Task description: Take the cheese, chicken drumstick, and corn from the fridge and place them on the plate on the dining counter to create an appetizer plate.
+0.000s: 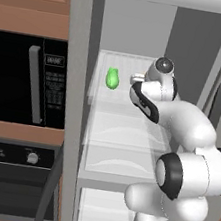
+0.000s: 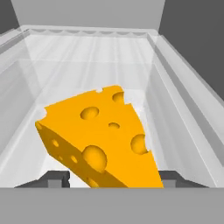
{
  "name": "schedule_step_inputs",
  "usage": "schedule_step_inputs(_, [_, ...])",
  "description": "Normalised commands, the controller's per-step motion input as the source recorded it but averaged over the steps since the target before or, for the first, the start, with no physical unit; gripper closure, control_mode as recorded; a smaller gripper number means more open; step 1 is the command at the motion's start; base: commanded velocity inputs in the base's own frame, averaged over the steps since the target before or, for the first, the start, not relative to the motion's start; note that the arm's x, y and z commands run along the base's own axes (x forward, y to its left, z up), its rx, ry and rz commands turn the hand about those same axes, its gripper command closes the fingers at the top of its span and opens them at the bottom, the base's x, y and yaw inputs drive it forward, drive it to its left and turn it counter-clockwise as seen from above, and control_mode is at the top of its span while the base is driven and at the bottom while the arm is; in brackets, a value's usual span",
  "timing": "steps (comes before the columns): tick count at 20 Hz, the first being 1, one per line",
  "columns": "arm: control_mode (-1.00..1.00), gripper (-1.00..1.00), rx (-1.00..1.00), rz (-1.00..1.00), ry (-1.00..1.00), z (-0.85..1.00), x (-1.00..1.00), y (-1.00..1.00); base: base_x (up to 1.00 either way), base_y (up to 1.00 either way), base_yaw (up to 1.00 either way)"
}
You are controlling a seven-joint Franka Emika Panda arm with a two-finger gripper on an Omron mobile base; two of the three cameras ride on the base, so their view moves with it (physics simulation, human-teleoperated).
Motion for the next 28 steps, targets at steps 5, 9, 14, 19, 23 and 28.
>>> schedule_step_inputs(5, [-1.0, 1.0, 0.0, 0.0, 0.0, -0.01, 0.0, 0.0, 0.0, 0.0, 0.0])
schedule_step_inputs(9, [-1.0, 1.0, 0.0, 0.0, 0.0, -0.04, -0.54, 0.03, 0.0, 0.0, 0.0])
schedule_step_inputs(14, [-1.0, 1.0, 0.0, 0.0, -0.06, -0.07, -1.0, 0.14, 0.0, 0.0, 0.0])
schedule_step_inputs(19, [-1.0, 1.0, -0.07, 0.01, -0.24, 0.0, -1.0, 0.35, 0.0, 0.0, 0.0])
schedule_step_inputs(23, [-1.0, 1.0, -0.02, 0.0, -0.18, 0.0, -1.0, 0.19, 0.0, 0.0, 0.0])
schedule_step_inputs(28, [-1.0, 1.0, 0.0, 0.02, -0.2, 0.0, -1.0, 0.0, 0.0, 0.0, 0.0])
